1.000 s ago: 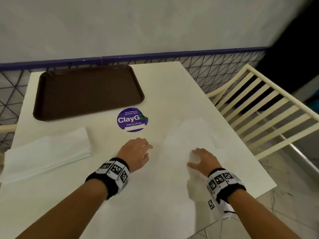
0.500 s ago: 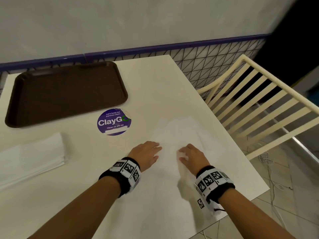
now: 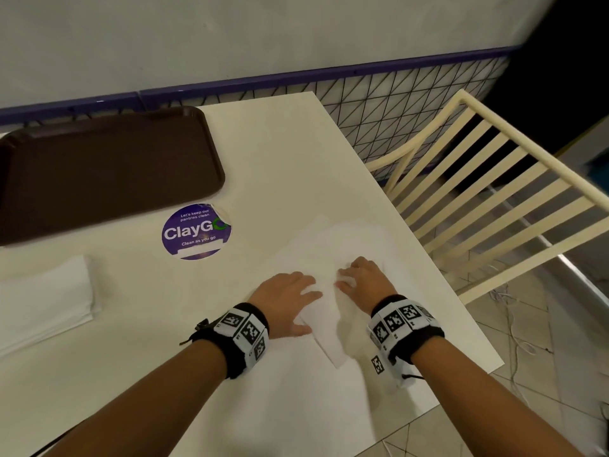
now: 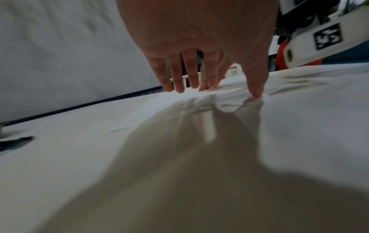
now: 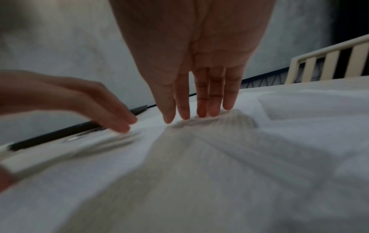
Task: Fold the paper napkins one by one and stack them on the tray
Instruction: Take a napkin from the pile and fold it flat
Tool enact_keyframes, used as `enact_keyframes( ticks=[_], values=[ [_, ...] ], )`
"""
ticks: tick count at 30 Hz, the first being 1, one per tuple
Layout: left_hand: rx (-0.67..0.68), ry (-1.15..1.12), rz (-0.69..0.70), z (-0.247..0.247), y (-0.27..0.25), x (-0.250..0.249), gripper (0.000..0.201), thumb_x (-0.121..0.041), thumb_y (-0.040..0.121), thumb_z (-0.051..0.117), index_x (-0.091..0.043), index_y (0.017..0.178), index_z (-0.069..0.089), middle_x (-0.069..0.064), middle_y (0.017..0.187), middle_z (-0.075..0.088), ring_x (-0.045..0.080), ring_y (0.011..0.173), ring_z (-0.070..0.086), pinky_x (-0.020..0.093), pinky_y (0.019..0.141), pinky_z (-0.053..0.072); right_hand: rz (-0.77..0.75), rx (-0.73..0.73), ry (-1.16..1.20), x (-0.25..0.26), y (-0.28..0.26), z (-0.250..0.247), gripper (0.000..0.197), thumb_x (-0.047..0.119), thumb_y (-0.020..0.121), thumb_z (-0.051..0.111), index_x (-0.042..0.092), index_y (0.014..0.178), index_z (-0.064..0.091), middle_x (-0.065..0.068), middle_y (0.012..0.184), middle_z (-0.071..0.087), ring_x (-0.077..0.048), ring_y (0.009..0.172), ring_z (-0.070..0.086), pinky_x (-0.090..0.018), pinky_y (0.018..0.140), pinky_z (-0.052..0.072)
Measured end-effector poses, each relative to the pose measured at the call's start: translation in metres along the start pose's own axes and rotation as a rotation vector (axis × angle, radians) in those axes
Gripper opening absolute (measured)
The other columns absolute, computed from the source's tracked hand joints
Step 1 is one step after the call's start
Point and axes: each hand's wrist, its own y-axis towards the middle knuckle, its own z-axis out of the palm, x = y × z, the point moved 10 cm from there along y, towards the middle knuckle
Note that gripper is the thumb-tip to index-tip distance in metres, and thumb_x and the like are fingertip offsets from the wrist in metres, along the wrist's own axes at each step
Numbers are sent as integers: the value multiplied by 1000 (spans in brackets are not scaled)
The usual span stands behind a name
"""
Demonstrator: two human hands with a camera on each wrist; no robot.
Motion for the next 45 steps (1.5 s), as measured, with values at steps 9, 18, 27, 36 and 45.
enact_keyframes(
  ticks=[9,18,27,36,45],
  values=[
    [-206,-266,196,3,8,-35,35,-28,80,41,-28,86,76,-10,81,72,10,73,69,16,54,53,15,-90,180,-38,-32,-26,32,17,95,49,11,126,57,-5,127,56,-19,123,48,-12,96,27],
    [-238,-893,-379,-16,-2,50,24,-18,95,51,-2,101,68,-2,93,65,1,87,60,-2,73,34,24,44,431,-12,-63,-46,70,58,78,58,36,141,35,10,150,32,-12,140,29,-30,115,22],
    [-263,-965,-469,-45,-30,90,25,-3,83,63,-13,106,66,-3,107,66,6,103,58,-6,78,35,-67,13,-127,40,-39,-64,41,38,101,29,22,133,49,-11,123,60,-29,113,56,-35,93,45],
    [-388,-719,-435,-64,-125,113,26,-4,81,67,-4,108,69,13,113,66,10,108,60,-9,86,28,-328,52,-297,137,-48,-27,38,25,102,30,28,139,41,-6,133,55,-27,118,54,-33,91,44],
    [-124,-852,-680,41,-261,106,14,-19,86,64,-21,95,75,-25,87,67,-6,91,61,10,85,44,-481,291,-171,197,-78,71,32,15,99,37,14,123,59,-12,118,64,-29,109,58,-33,91,45]
  ],
)
